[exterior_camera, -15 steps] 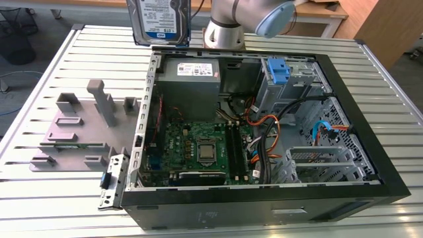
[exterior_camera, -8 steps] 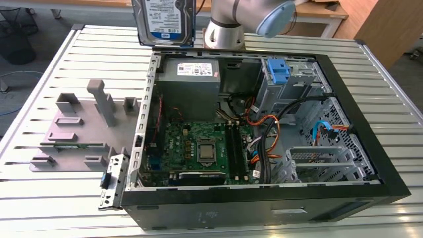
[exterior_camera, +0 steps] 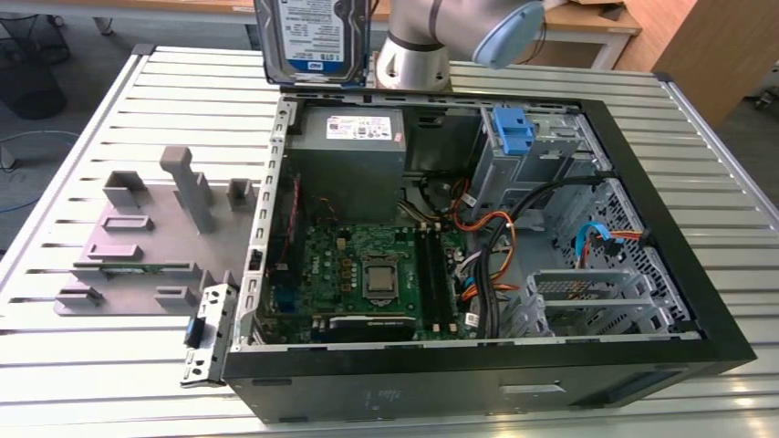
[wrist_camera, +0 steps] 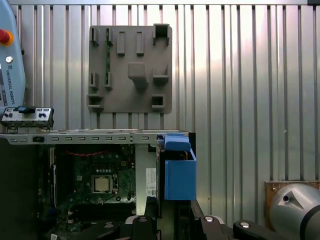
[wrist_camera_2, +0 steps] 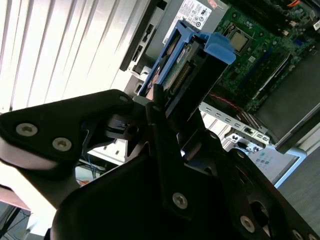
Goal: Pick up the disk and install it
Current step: 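Pick up the disk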
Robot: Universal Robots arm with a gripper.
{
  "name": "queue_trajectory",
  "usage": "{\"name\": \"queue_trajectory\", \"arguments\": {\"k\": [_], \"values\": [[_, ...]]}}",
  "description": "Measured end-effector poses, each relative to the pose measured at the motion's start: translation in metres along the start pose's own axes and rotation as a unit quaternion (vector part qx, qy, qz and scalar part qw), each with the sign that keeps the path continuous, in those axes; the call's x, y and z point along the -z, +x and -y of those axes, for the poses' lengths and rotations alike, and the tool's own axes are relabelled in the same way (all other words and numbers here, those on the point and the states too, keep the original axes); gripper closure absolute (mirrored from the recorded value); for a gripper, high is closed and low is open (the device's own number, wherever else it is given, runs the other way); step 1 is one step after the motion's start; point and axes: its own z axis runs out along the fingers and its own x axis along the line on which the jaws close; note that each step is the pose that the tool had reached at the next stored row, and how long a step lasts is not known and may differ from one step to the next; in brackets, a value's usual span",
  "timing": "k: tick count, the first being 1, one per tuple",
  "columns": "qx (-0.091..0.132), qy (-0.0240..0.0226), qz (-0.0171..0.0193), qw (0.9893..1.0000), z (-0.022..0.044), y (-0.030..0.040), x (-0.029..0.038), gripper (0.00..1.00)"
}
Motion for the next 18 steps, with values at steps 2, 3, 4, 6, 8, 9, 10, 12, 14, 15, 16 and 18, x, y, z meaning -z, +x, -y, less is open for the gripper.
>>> {"name": "queue_trajectory", "arguments": {"k": [2,3,4,6,8,9,10,12,14,15,16,18], "values": [[0.0,0.0,0.0,1.0,0.0029,-0.0001,0.0,0.65],[0.0,0.0,0.0,1.0,0.0042,-0.0001,0.0,0.65],[0.0,0.0,0.0,1.0,0.0056,-0.0001,0.0,0.65],[0.0,0.0,0.0,1.0,0.0081,-0.0002,0.0,0.65],[0.0,0.0,0.0,1.0,0.0106,-0.0003,0.0,0.65],[0.0,0.0,0.0,1.0,0.0119,-0.0003,0.0,0.65],[0.0,0.0,0.0,1.0,0.013,-0.0003,-0.0001,0.65],[0.0,0.0,0.0,1.0,0.0152,-0.0004,-0.0001,0.65],[0.0,0.0,0.0,1.0,0.0172,-0.0004,-0.0001,0.65],[0.0,0.0,0.0,1.0,0.0181,-0.0005,-0.0001,0.65],[0.0,0.0,0.0,1.0,0.0191,-0.0005,-0.0001,0.65],[0.0,0.0,0.0,1.0,0.0209,-0.0005,-0.0001,0.65]]}}
